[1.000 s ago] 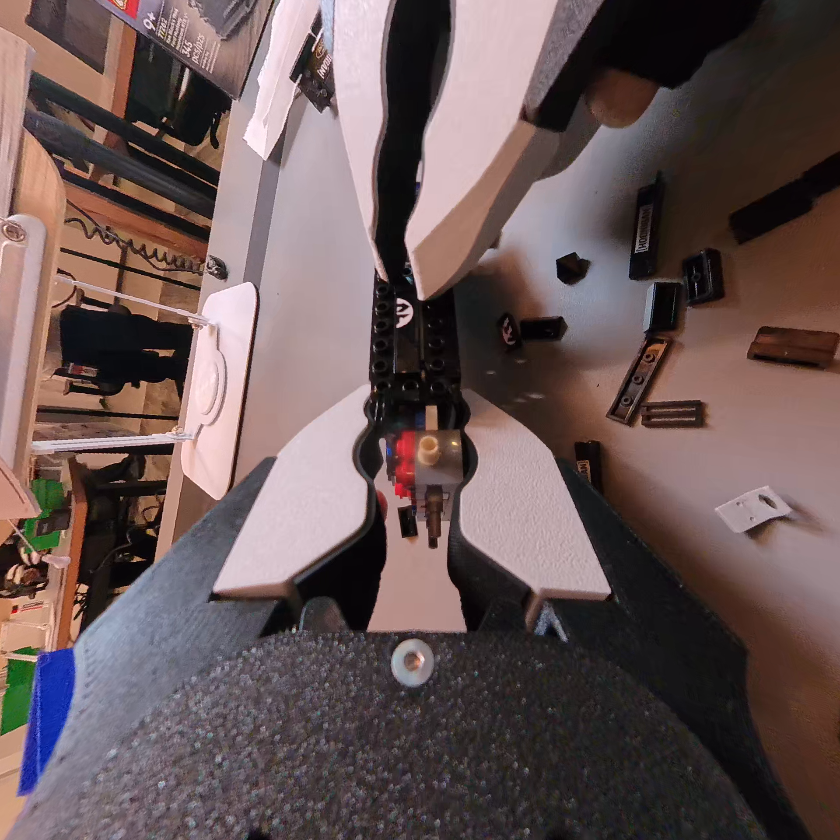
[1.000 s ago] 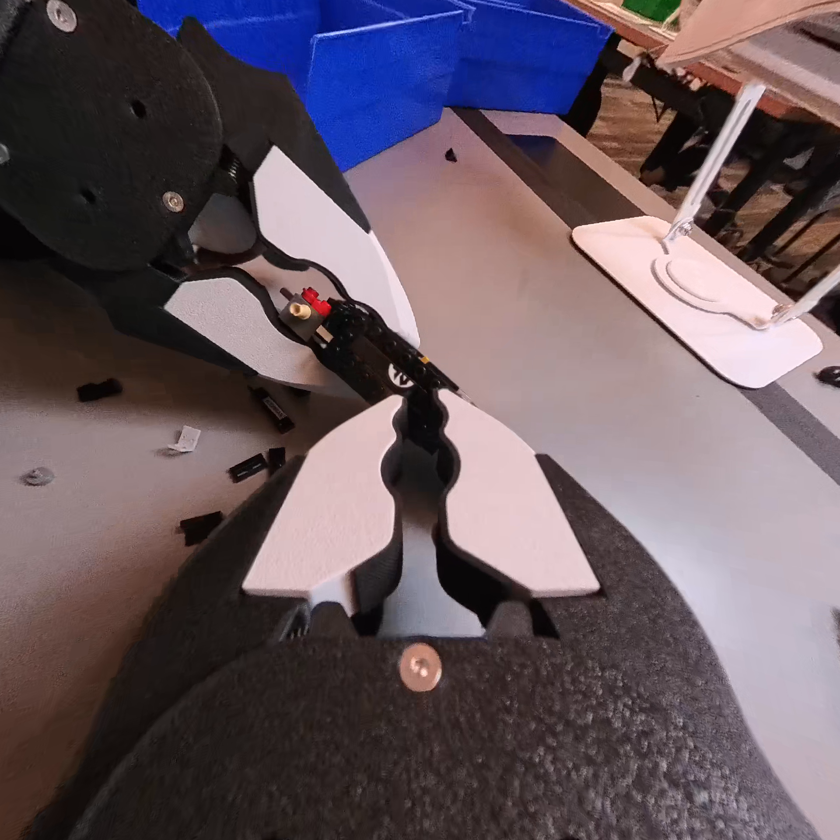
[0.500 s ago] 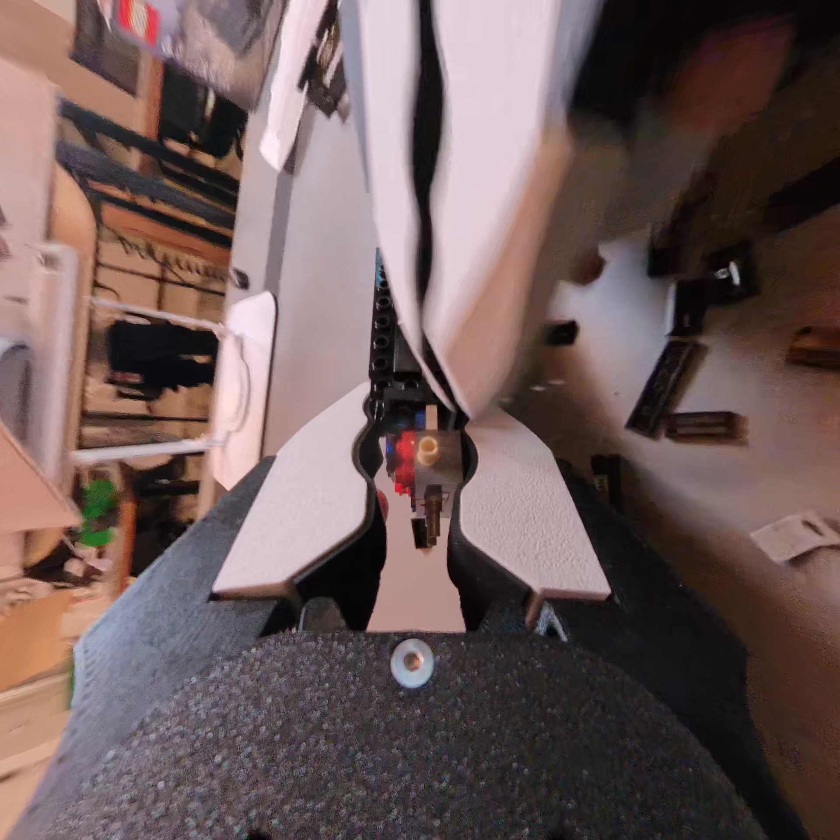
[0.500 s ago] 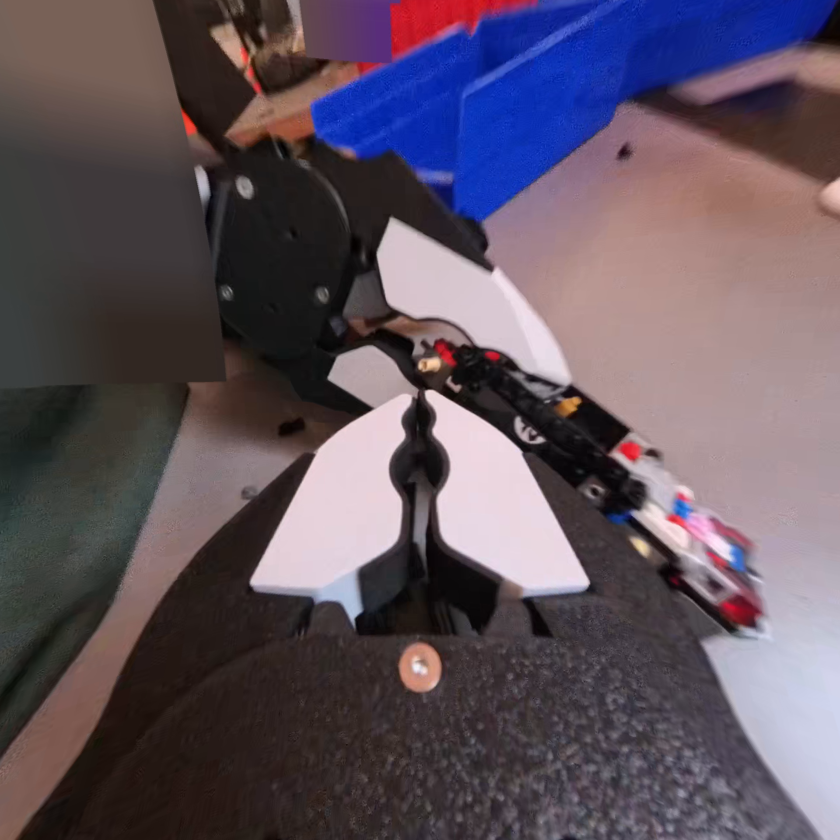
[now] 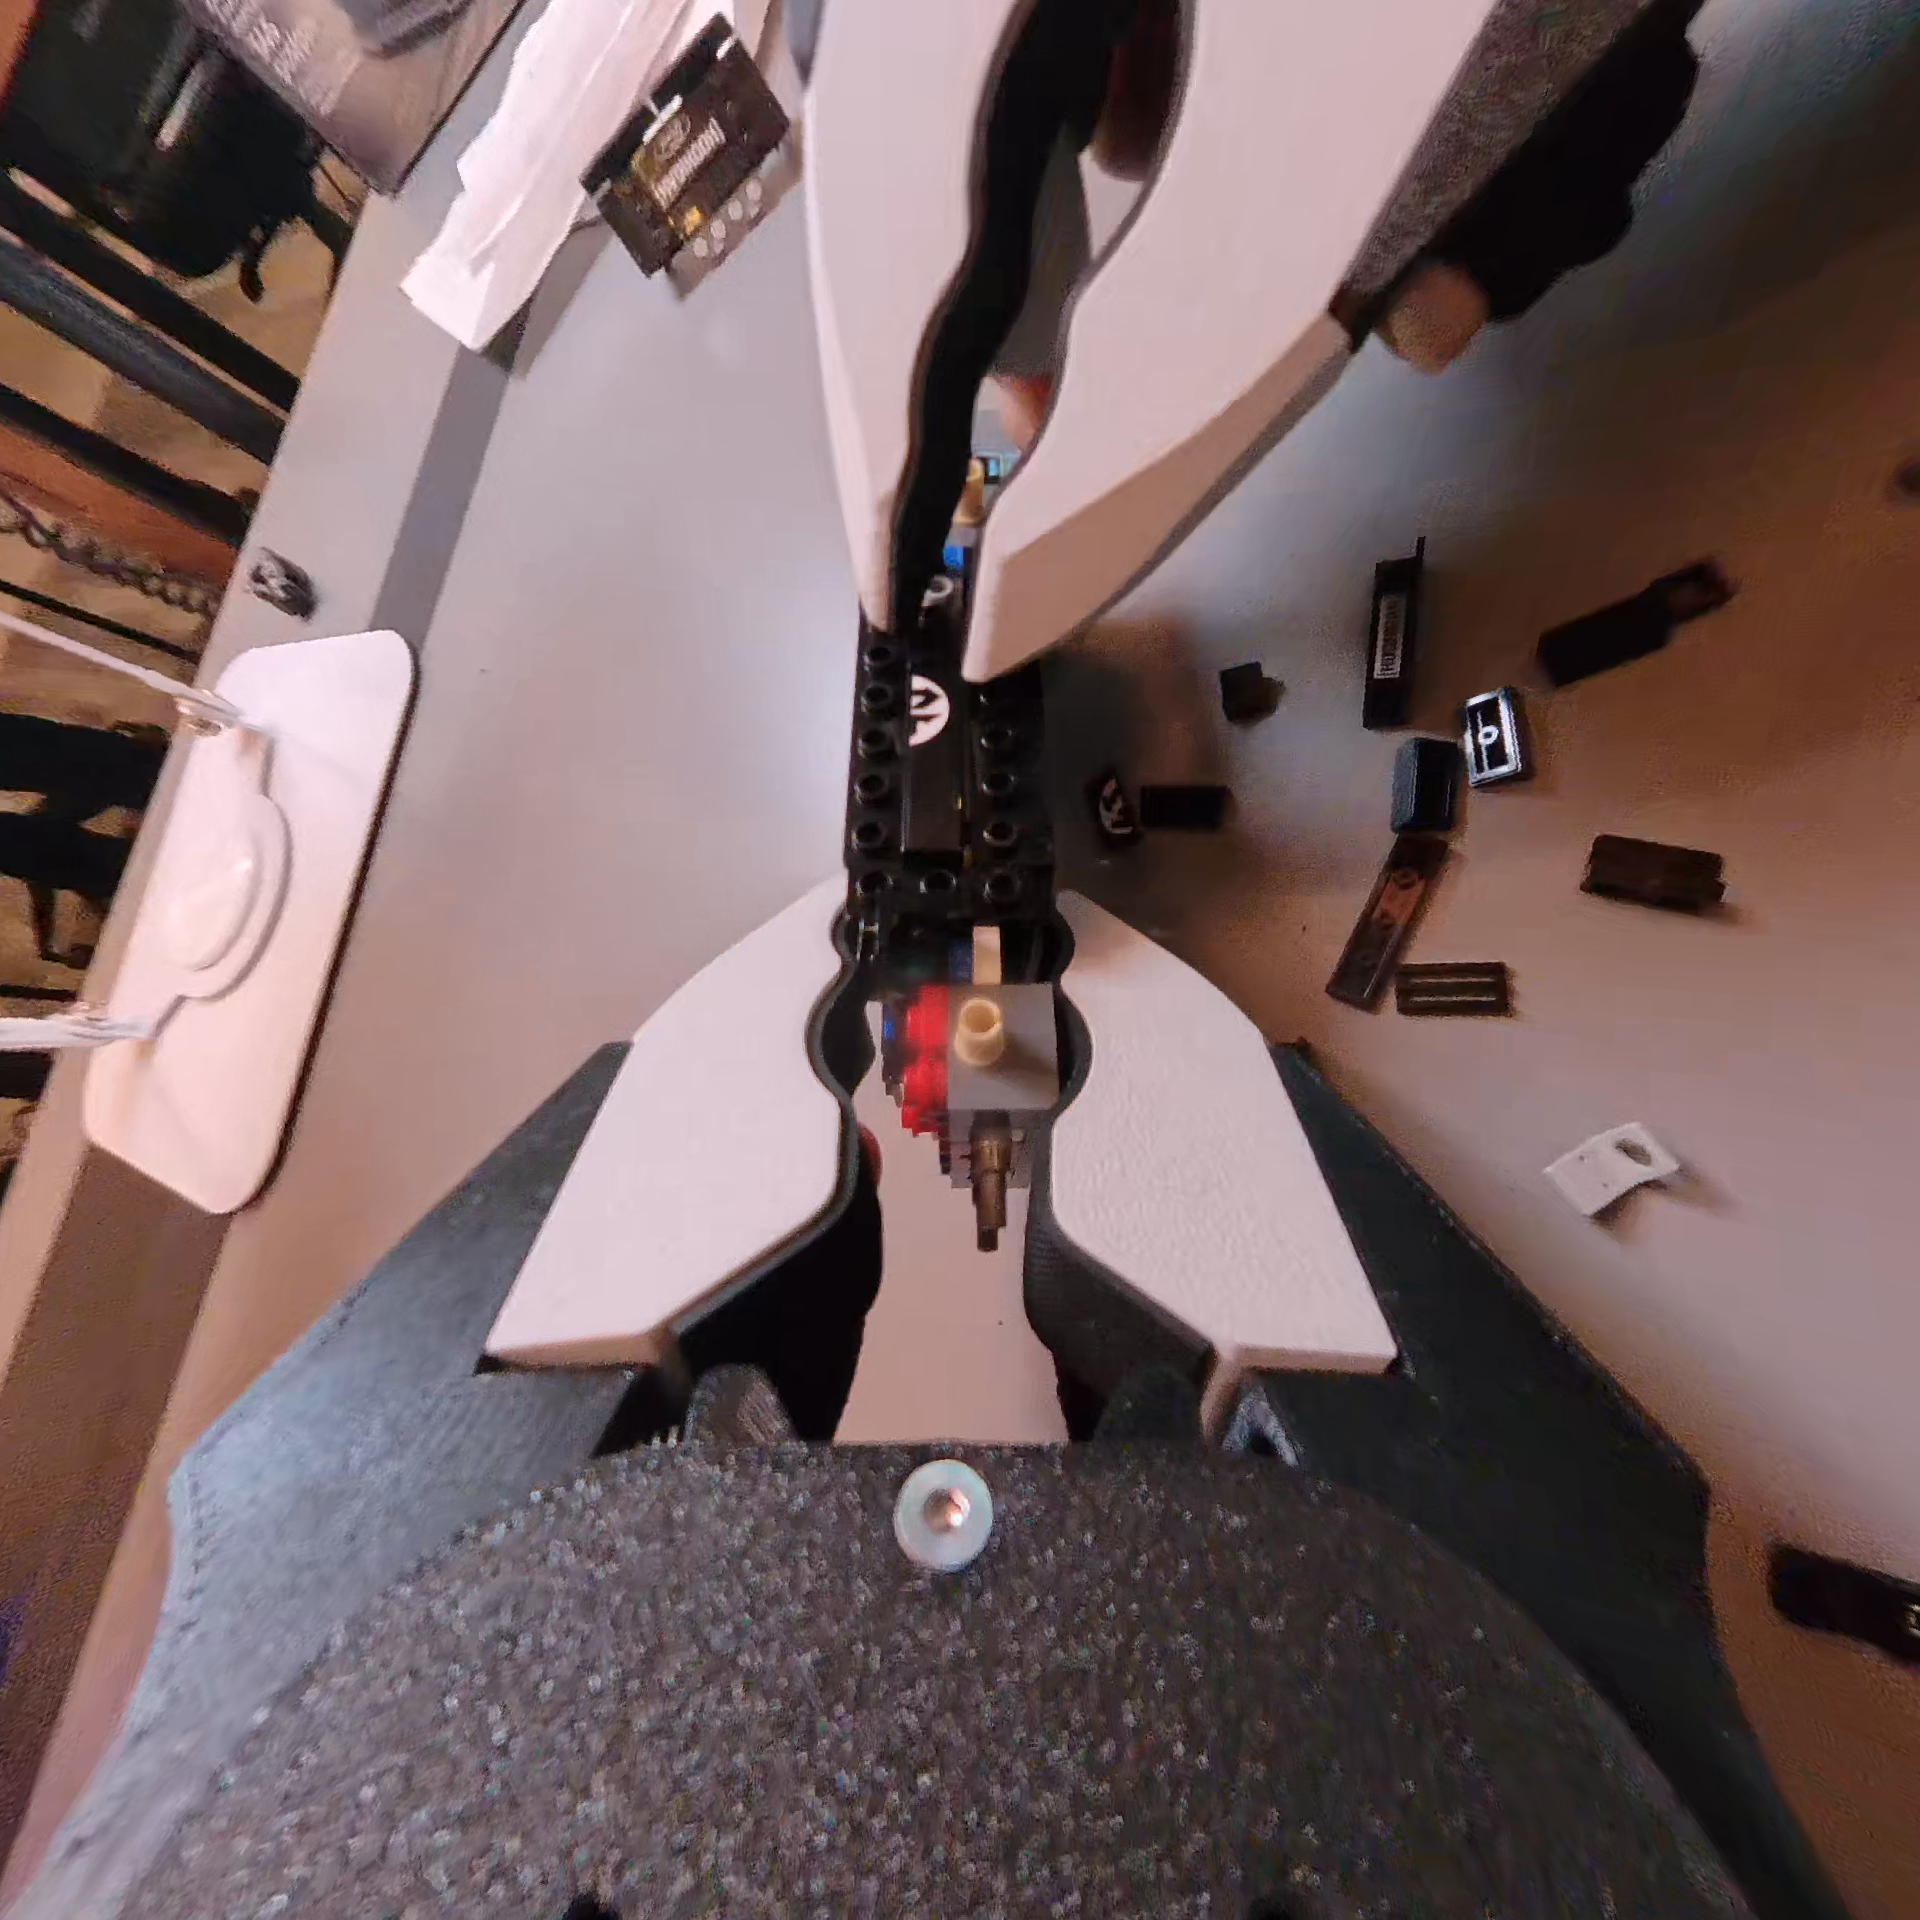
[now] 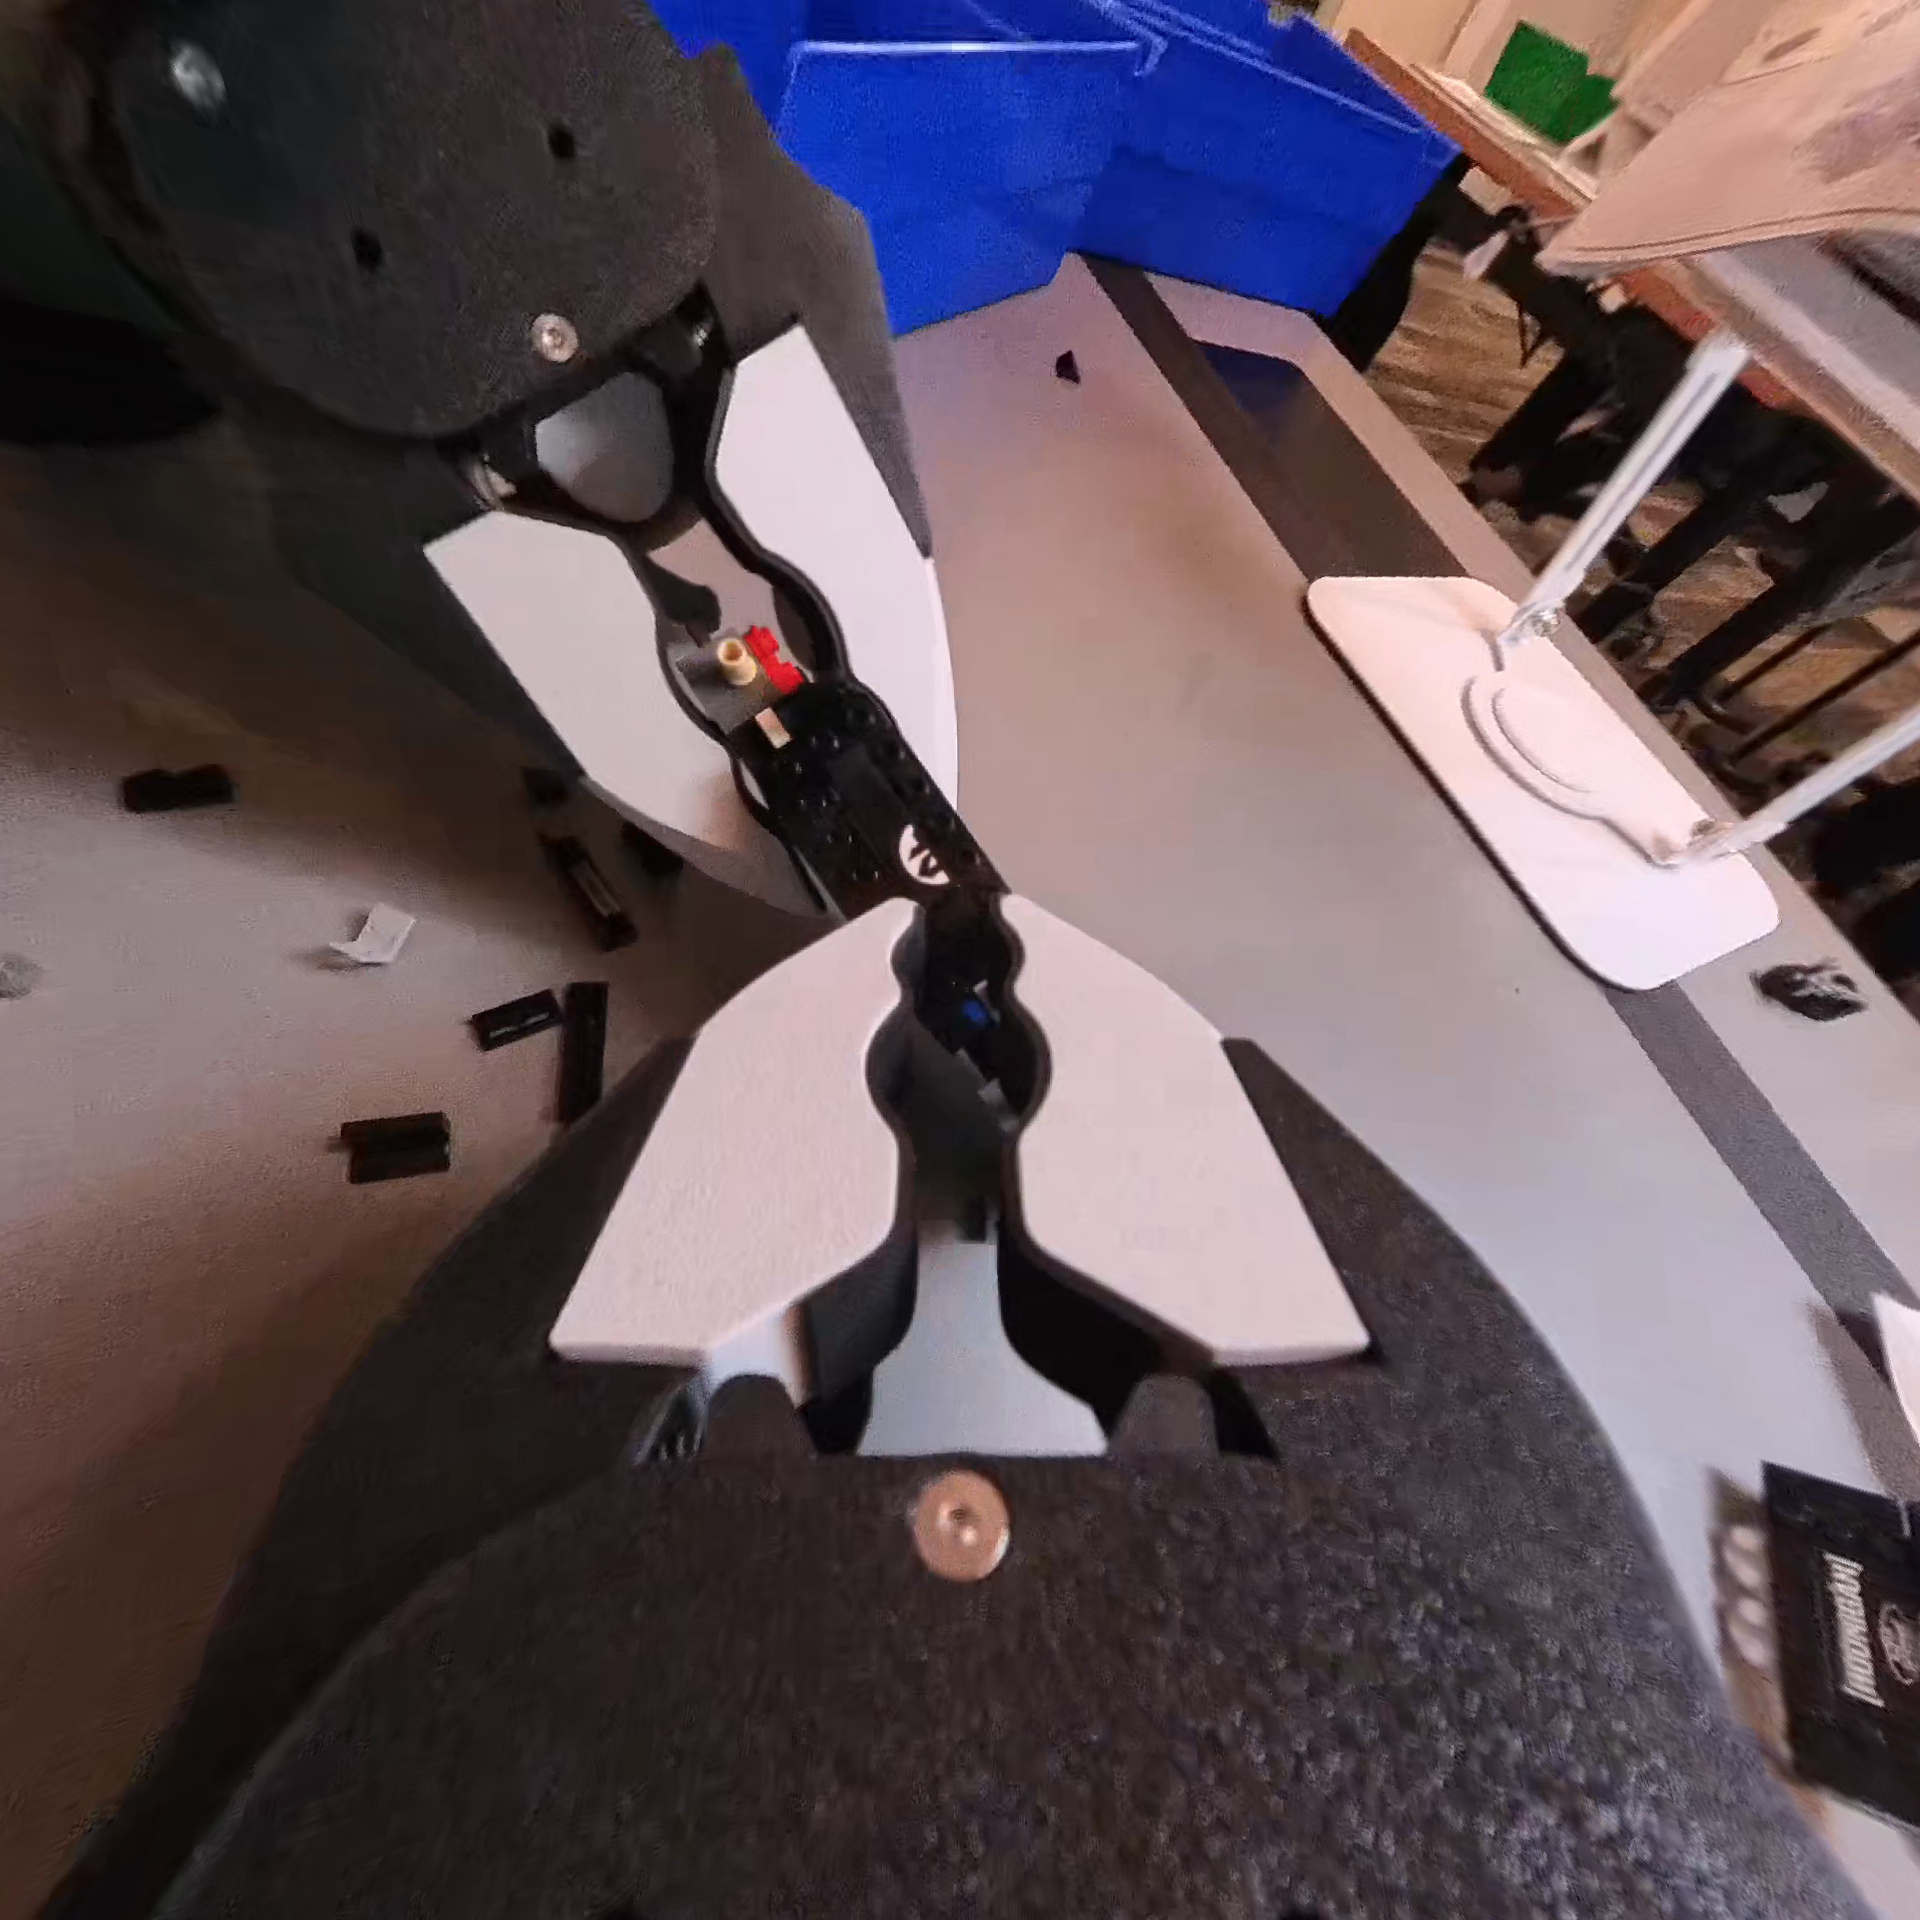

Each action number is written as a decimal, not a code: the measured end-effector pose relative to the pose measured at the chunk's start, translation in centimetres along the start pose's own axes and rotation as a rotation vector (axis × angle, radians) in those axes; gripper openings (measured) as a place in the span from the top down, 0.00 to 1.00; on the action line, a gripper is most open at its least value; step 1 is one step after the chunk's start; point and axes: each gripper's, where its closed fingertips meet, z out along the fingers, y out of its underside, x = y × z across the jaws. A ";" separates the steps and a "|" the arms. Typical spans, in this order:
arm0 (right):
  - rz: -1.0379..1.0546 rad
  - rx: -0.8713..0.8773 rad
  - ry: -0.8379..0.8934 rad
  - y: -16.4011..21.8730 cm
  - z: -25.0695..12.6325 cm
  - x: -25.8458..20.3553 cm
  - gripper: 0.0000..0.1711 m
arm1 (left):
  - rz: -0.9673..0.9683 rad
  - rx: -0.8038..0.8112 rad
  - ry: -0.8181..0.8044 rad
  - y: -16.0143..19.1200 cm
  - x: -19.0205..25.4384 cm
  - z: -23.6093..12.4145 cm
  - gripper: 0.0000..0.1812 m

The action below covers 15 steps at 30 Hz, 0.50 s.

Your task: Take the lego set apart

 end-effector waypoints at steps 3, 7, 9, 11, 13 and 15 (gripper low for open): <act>-0.036 -0.029 -0.050 -0.1 -0.2 -0.3 0.93 | -0.019 0.032 0.072 -0.2 0.5 -0.2 0.83; -0.114 -0.080 -0.108 -0.2 -0.3 -0.5 0.93 | -0.022 0.044 0.113 -0.3 0.8 -0.2 0.83; -0.130 -0.088 -0.140 -0.2 -0.4 -0.7 0.93 | -0.019 0.051 0.126 -0.4 1.0 -0.3 0.83; -0.169 -0.097 -0.159 -0.2 -0.5 -0.8 0.92 | -0.003 0.060 0.136 -0.4 1.2 -0.3 0.83; -0.216 -0.105 -0.171 -0.3 -0.5 -0.8 0.91 | 0.004 0.064 0.150 -0.5 1.4 -0.4 0.83; -0.262 -0.108 -0.184 -0.3 -0.5 -0.9 0.91 | 0.009 0.064 0.157 -0.5 1.4 -0.4 0.83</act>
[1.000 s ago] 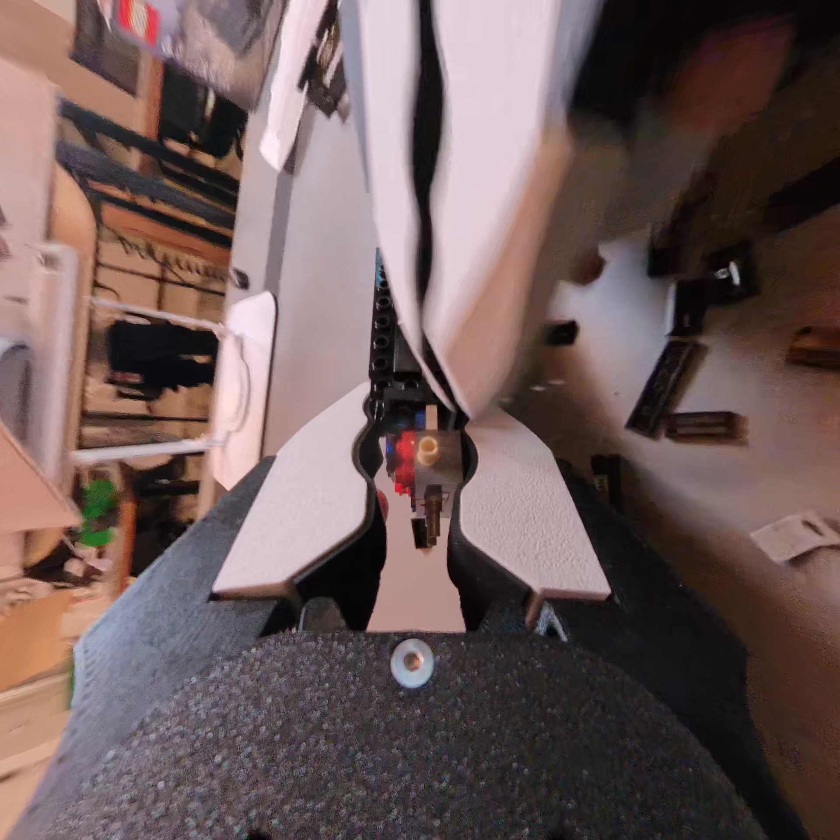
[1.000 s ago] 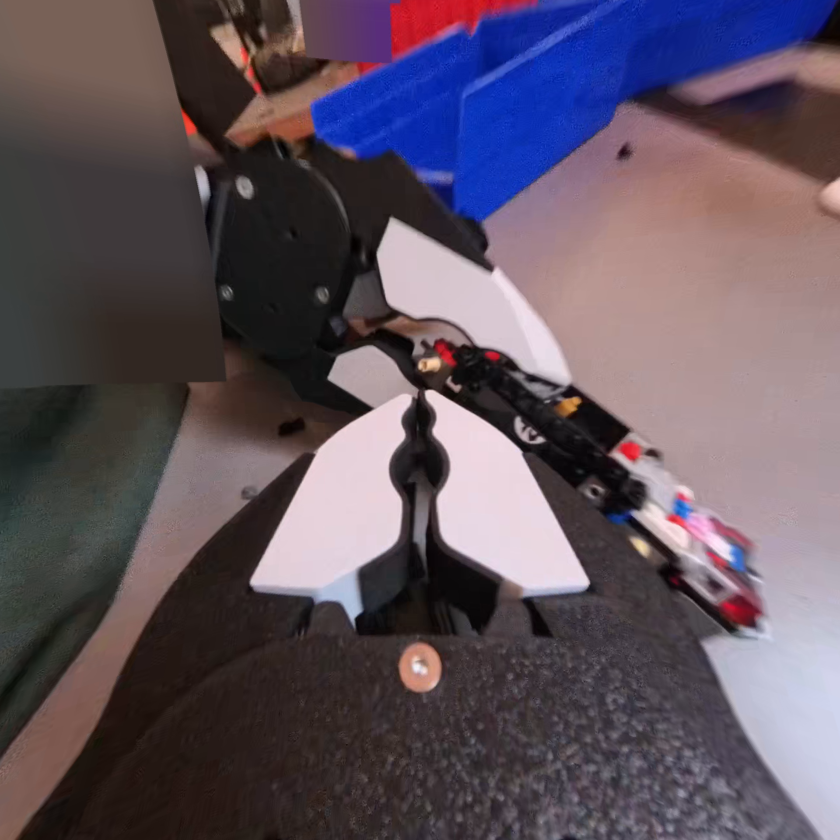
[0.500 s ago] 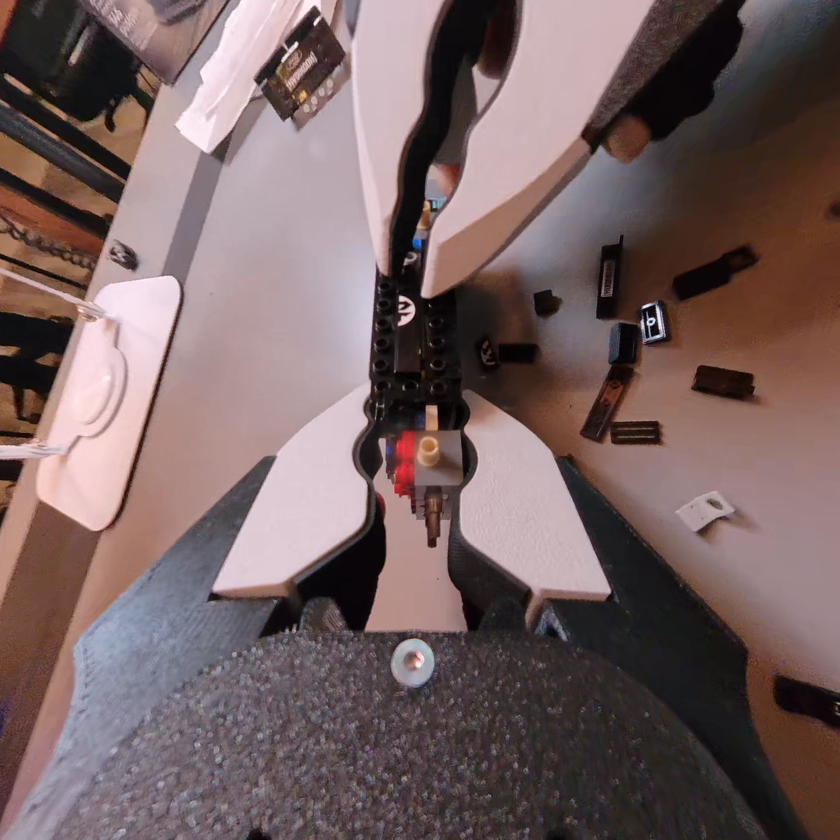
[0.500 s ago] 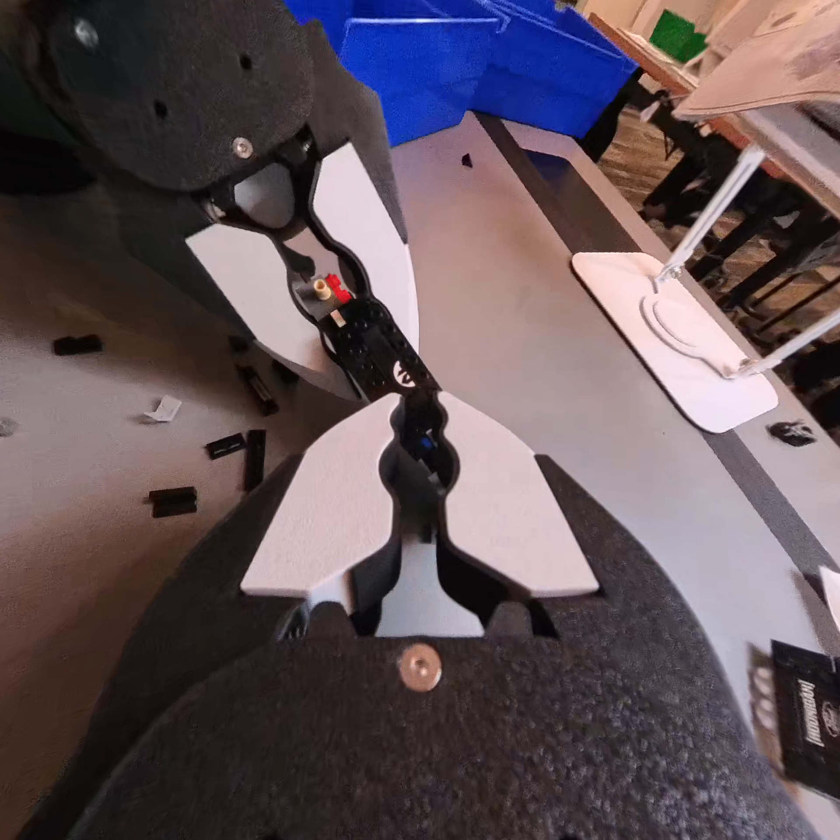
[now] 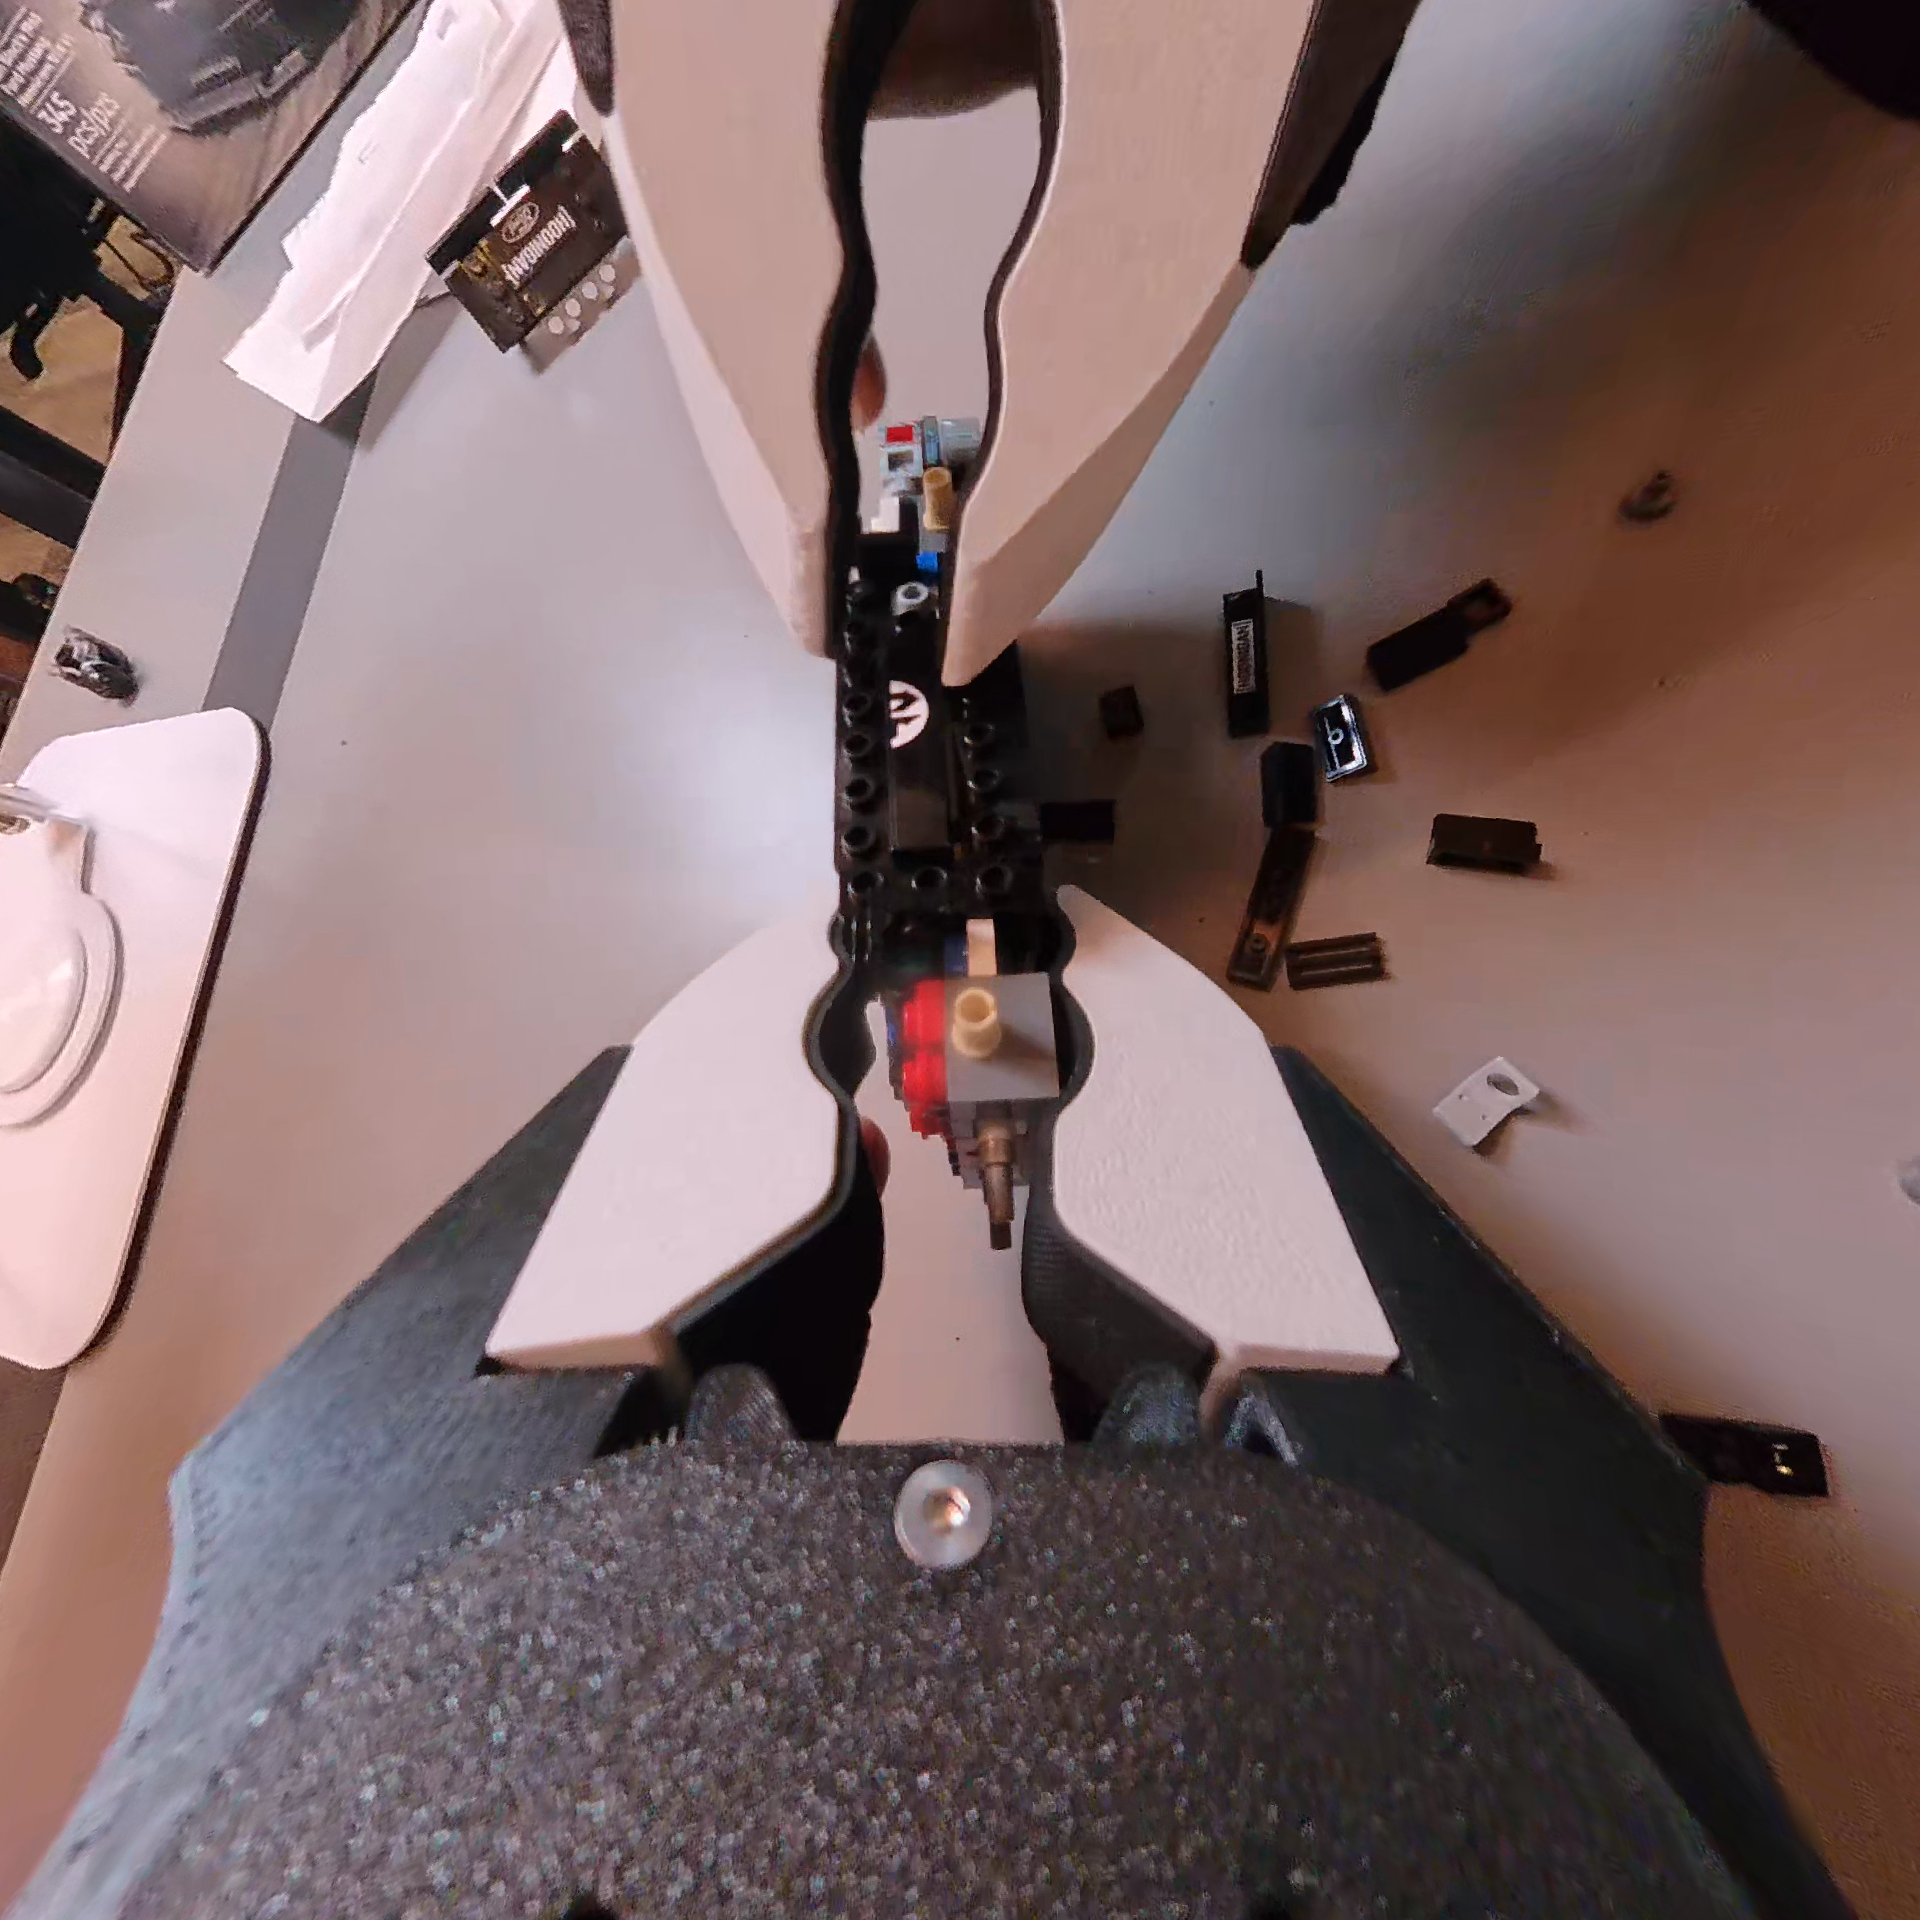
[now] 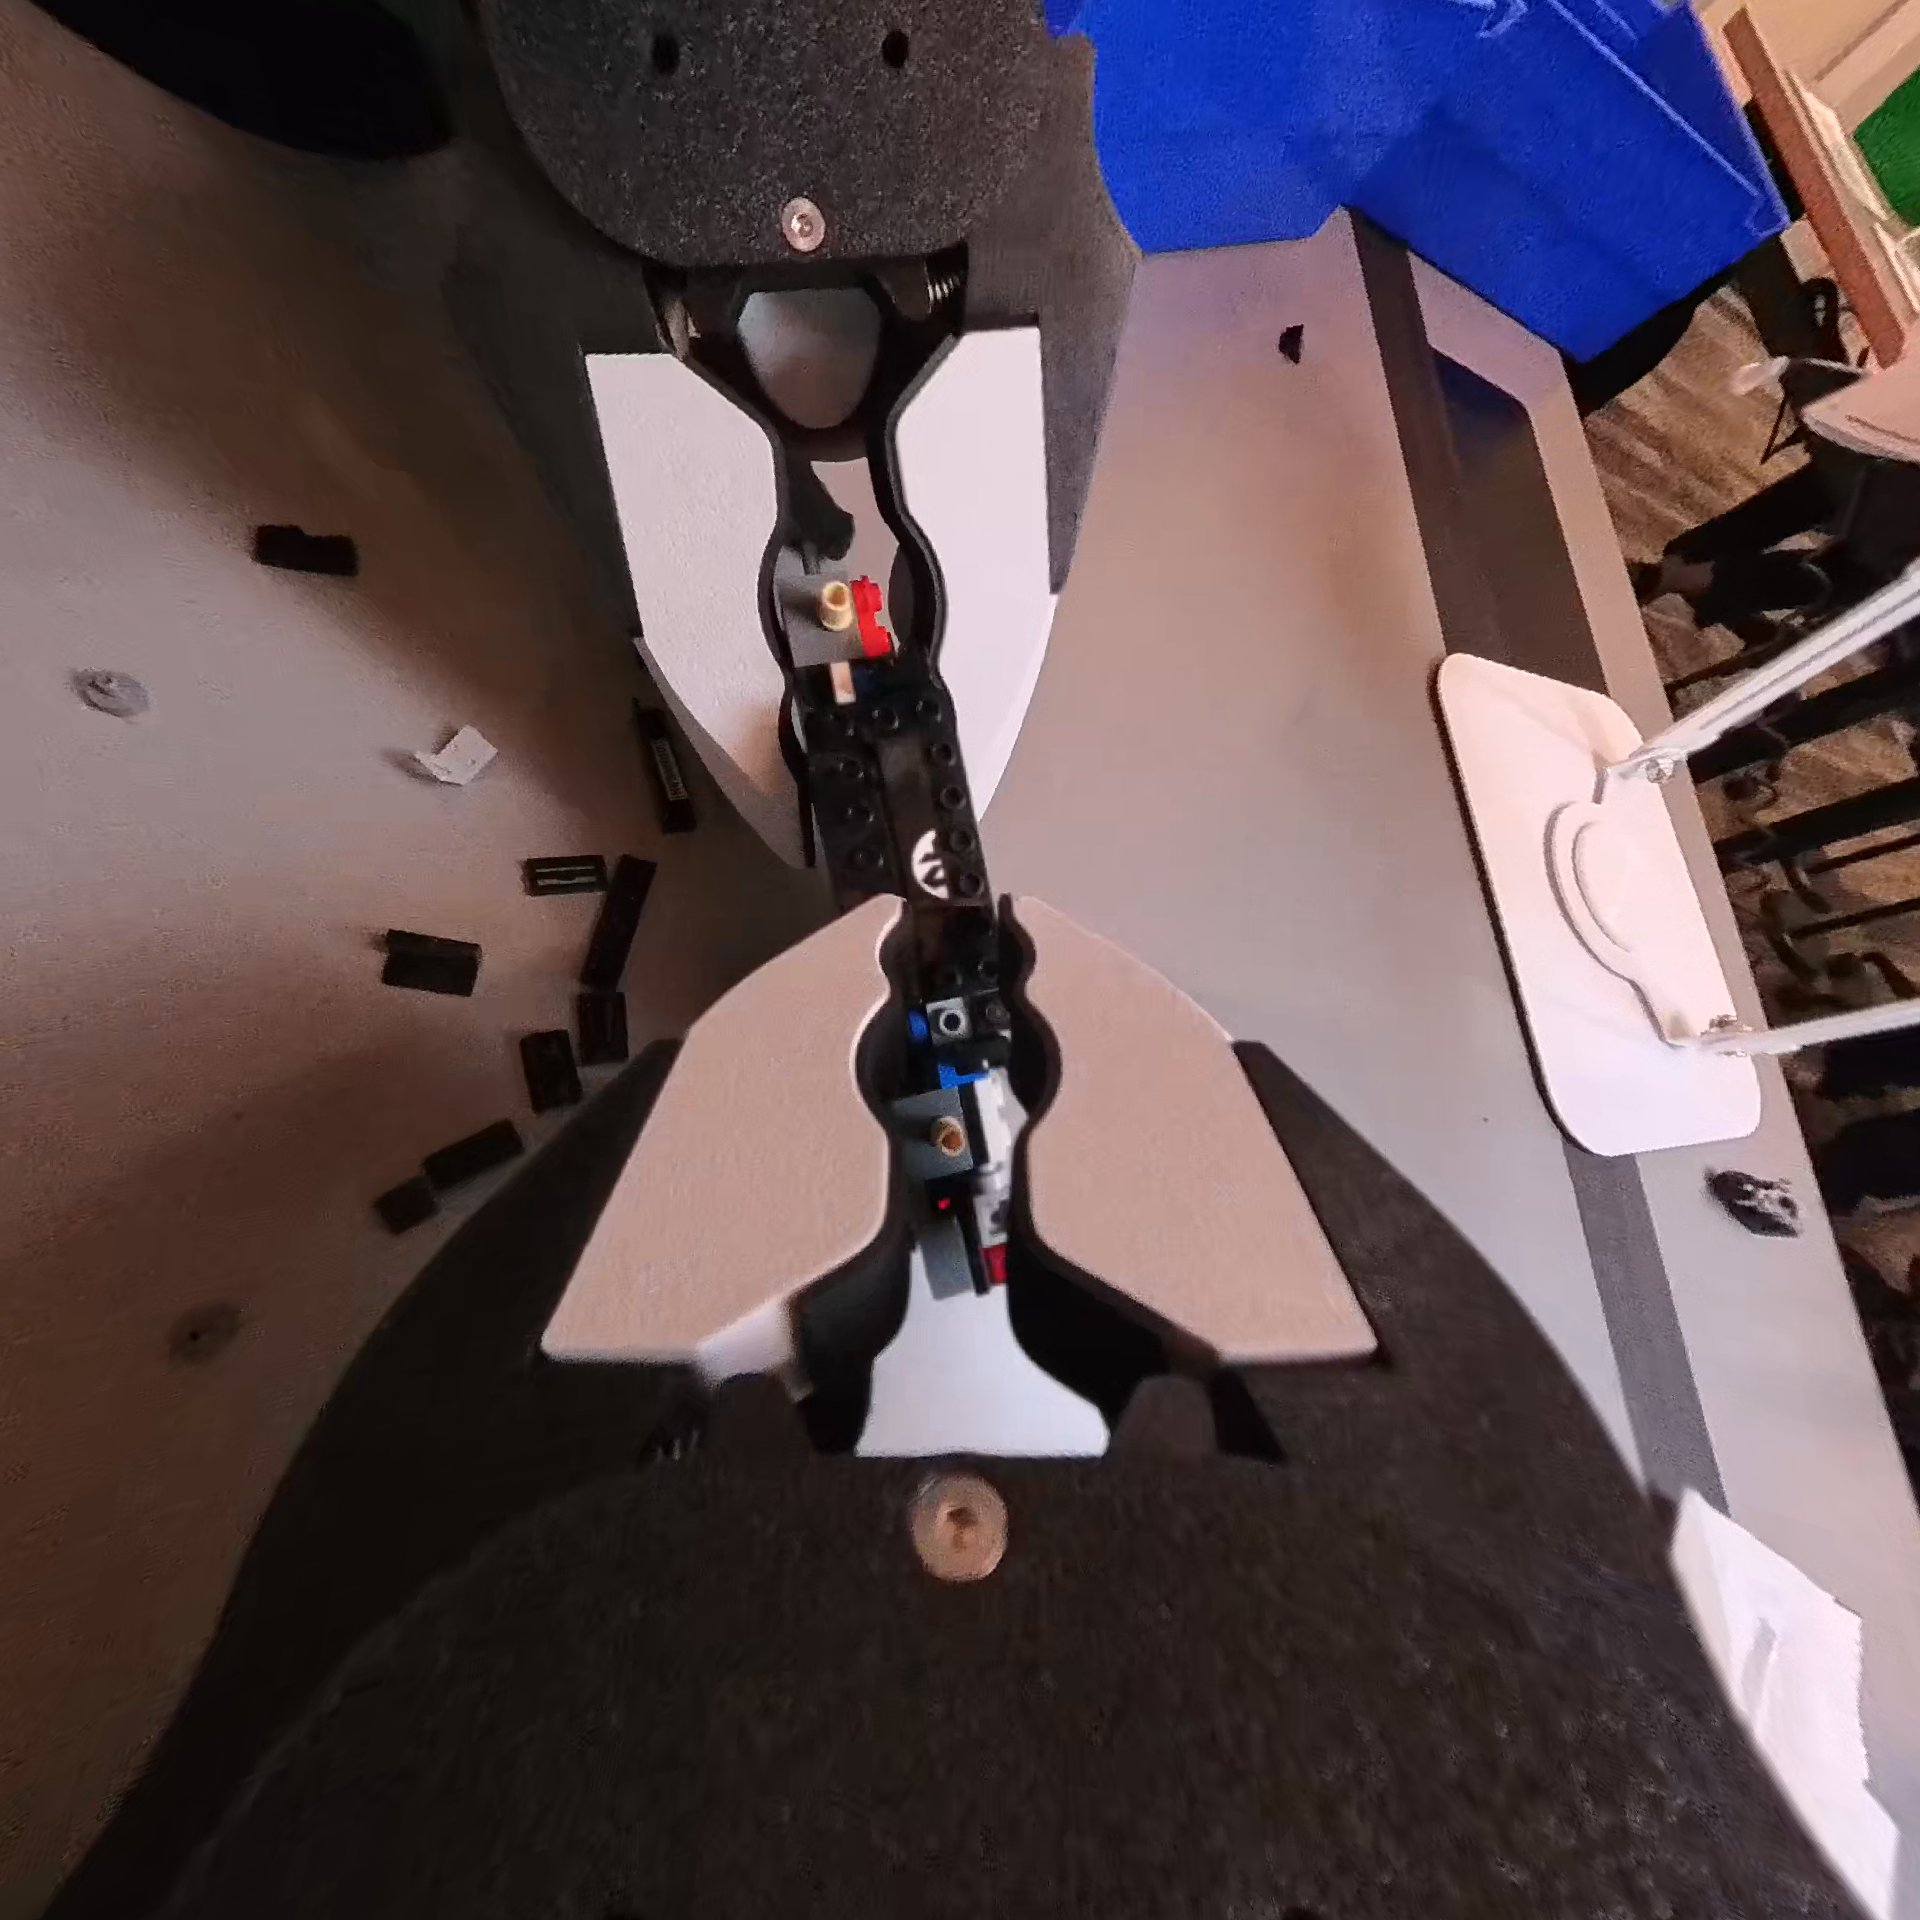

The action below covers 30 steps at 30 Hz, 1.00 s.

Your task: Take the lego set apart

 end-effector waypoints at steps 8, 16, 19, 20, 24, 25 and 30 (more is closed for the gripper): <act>0.023 0.010 0.148 0.0 0.9 1.3 0.99 | -0.068 -0.017 -0.013 0.7 -1.3 -0.2 0.83; 0.166 0.106 0.362 0.0 -1.8 5.6 1.00 | -0.168 0.029 0.021 0.3 -2.2 -1.1 0.83; 0.202 0.150 0.250 -0.6 -1.3 3.9 1.00 | -0.167 0.065 0.044 -0.2 -2.0 -1.6 0.83; 0.207 0.161 0.231 -0.8 -1.2 3.7 1.00 | -0.177 0.060 0.078 -0.3 -1.5 -1.5 0.83; 0.235 0.191 0.196 -1.8 -1.4 3.3 0.92 | -0.258 0.099 0.161 -0.7 -1.2 -2.0 0.83; 0.243 0.205 0.201 -2.0 -1.7 3.5 0.92 | -0.274 0.112 0.175 -0.9 -1.1 -2.1 0.83; 0.290 0.244 0.204 -2.1 -2.7 3.9 0.89 | -0.314 0.157 0.226 -1.4 -0.8 -2.5 0.84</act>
